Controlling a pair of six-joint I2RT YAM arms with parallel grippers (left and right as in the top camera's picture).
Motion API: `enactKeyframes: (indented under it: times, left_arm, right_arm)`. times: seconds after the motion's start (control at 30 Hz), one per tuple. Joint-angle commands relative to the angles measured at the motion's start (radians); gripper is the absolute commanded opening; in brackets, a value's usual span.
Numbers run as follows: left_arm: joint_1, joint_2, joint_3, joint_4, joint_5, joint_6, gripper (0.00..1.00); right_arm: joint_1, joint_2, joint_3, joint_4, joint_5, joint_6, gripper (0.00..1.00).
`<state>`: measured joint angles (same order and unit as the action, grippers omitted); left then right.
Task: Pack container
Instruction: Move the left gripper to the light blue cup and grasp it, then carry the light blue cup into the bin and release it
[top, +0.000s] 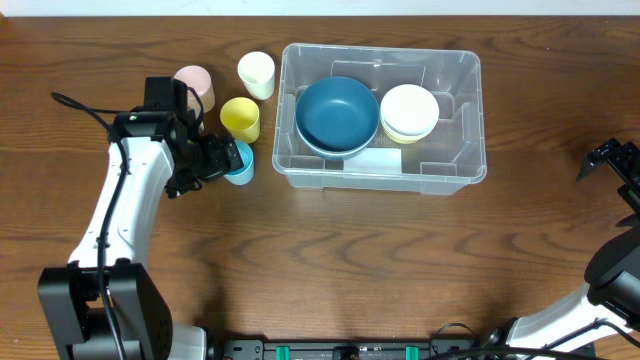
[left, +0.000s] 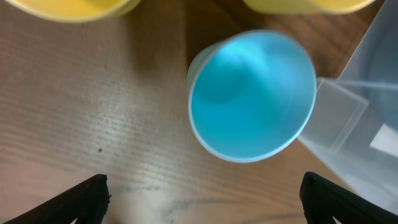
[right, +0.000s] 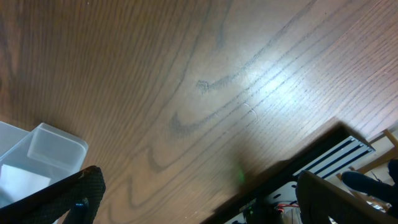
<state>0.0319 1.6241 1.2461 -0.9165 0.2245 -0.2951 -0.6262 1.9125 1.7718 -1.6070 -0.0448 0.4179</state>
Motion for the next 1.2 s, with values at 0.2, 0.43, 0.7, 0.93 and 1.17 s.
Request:
enactKeyframes:
  times: [0.2,0.43,0.7,0.93,1.17]
  left_arm:
    - [0.004,0.022,0.018,0.019,-0.13,-0.071,0.98]
    - [0.002,0.023,0.018,0.032,-0.162,-0.071,0.98]
    - [-0.018,0.023,0.012,0.055,-0.163,-0.05,0.98]
    - [-0.018,0.023,-0.006,0.075,-0.167,-0.051,0.98]
    - [-0.018,0.042,-0.045,0.119,-0.166,-0.05,0.98]
  right_arm:
    - [-0.01,-0.026,0.0,-0.001,0.001,0.015,0.99]
    - [-0.01,-0.026,0.0,-0.001,0.001,0.015,0.99]
    - [-0.01,-0.026,0.0,-0.001,0.001,0.015,0.99]
    - [-0.01,-0.026,0.0,0.0,0.001,0.015,0.99]
    - [-0.01,-0.026,0.0,-0.001,0.001,0.015,0.99]
